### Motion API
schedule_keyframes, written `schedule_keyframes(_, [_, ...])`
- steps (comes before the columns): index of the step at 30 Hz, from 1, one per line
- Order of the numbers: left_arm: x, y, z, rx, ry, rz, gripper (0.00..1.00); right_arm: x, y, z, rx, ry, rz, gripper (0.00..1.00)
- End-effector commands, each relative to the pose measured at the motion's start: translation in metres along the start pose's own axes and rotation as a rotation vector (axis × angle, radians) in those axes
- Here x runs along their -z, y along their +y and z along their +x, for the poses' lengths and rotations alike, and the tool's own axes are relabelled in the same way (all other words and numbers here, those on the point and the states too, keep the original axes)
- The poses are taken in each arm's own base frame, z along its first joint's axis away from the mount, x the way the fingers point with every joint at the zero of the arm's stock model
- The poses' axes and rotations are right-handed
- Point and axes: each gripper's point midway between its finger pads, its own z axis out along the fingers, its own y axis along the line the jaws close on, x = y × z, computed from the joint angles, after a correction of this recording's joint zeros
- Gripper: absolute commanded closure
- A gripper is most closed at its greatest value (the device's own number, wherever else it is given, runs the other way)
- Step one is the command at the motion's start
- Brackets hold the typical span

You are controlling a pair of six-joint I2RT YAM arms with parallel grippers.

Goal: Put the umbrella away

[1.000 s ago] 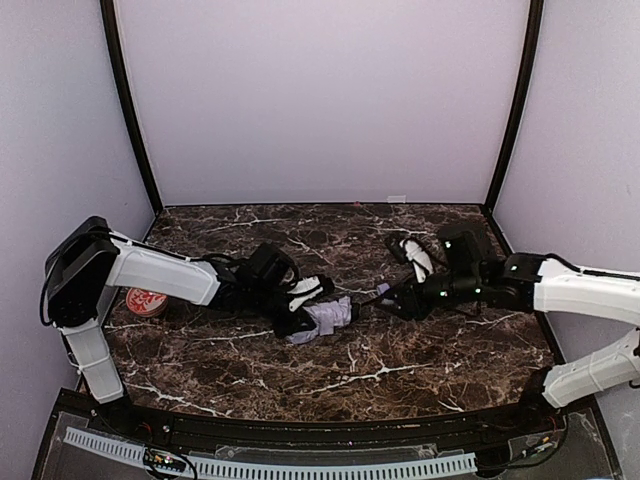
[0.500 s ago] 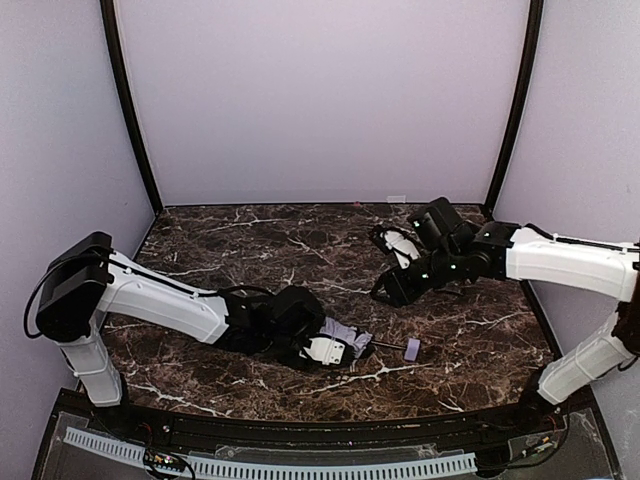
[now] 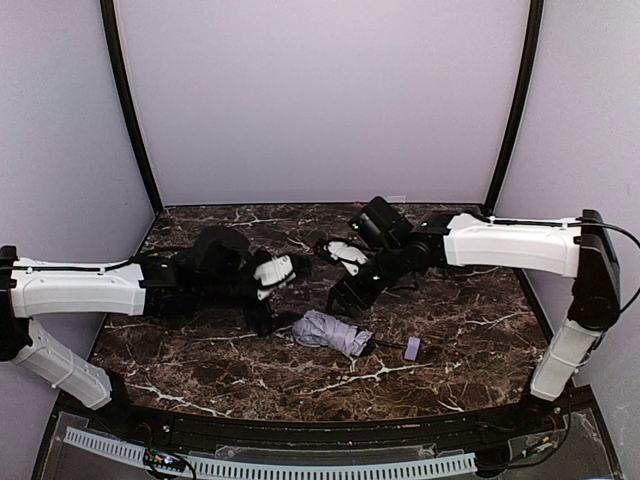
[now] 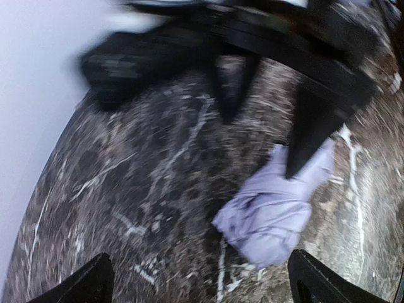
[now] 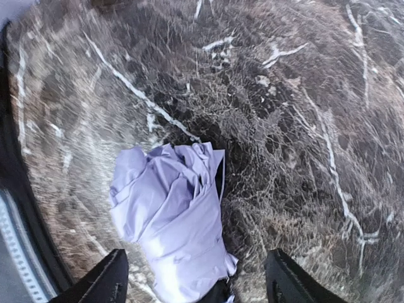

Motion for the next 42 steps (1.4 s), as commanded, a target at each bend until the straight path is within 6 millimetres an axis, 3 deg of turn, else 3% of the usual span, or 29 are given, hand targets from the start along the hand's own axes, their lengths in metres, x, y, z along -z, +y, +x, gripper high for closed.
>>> schedule_keyframes(1, [0.024, 0.046, 0.046, 0.524, 0.023, -0.127, 0.01, -0.034, 0.008, 0.024, 0.137, 0.193, 0.066, 0.22])
schedule_keyframes(5, [0.025, 0.053, 0.070, 0.626, 0.071, -0.165, 0.01, -0.055, 0.025, 0.036, 0.257, 0.288, 0.094, 0.14])
schedule_keyframes(8, [0.021, 0.052, 0.074, 0.642, 0.104, -0.158, 0.01, -0.066, -0.002, 0.031, 0.309, 0.345, 0.279, 0.12])
schedule_keyframes(10, [0.021, 0.051, 0.070, 0.642, 0.109, -0.139, 0.01, -0.075, -0.005, 0.035, 0.333, 0.404, 0.284, 0.12])
schedule_keyframes(16, [0.024, 0.046, 0.073, 0.606, 0.094, -0.128, 0.01, -0.094, 0.005, 0.043, 0.323, 0.449, 0.212, 0.23])
schedule_keyframes(21, [0.023, 0.044, 0.078, 0.604, 0.104, -0.129, 0.02, -0.106, -0.007, 0.043, 0.339, 0.483, 0.272, 0.27])
schedule_keyframes(23, [0.024, 0.044, 0.079, 0.603, 0.112, -0.133, 0.02, -0.108, -0.013, 0.045, 0.343, 0.513, 0.297, 0.33])
schedule_keyframes(25, [0.027, 0.044, 0.082, 0.597, 0.113, -0.144, 0.02, -0.107, -0.011, 0.044, 0.338, 0.514, 0.289, 0.47])
schedule_keyframes(27, [0.029, 0.046, 0.082, 0.588, 0.108, -0.157, 0.02, -0.102, -0.007, 0.033, 0.334, 0.480, 0.278, 0.64])
schedule_keyframes(28, [0.030, 0.048, 0.082, 0.584, 0.107, -0.164, 0.02, -0.097, -0.005, 0.024, 0.333, 0.451, 0.279, 0.67])
schedule_keyframes(31, [0.035, 0.056, 0.078, 0.579, 0.101, -0.199, 0.02, -0.074, -0.006, -0.016, 0.320, 0.306, 0.313, 0.73])
schedule_keyframes(33, [0.041, 0.066, 0.077, 0.578, 0.107, -0.250, 0.02, -0.052, -0.010, -0.056, 0.262, 0.137, 0.311, 0.78])
schedule_keyframes(34, [0.044, 0.071, 0.077, 0.576, 0.114, -0.277, 0.02, -0.038, -0.015, -0.071, 0.222, 0.067, 0.301, 0.78])
schedule_keyframes(36, [0.052, 0.080, 0.075, 0.574, 0.115, -0.325, 0.02, 0.000, -0.031, -0.120, 0.118, -0.166, 0.290, 0.80])
schedule_keyframes(39, [0.062, 0.083, 0.068, 0.565, 0.069, -0.339, 0.02, 0.087, -0.047, -0.181, 0.061, -0.514, 0.319, 0.84])
schedule_keyframes(42, [0.068, 0.087, 0.066, 0.539, 0.024, -0.371, 0.03, 0.186, -0.048, -0.219, 0.125, -0.905, 0.417, 0.88])
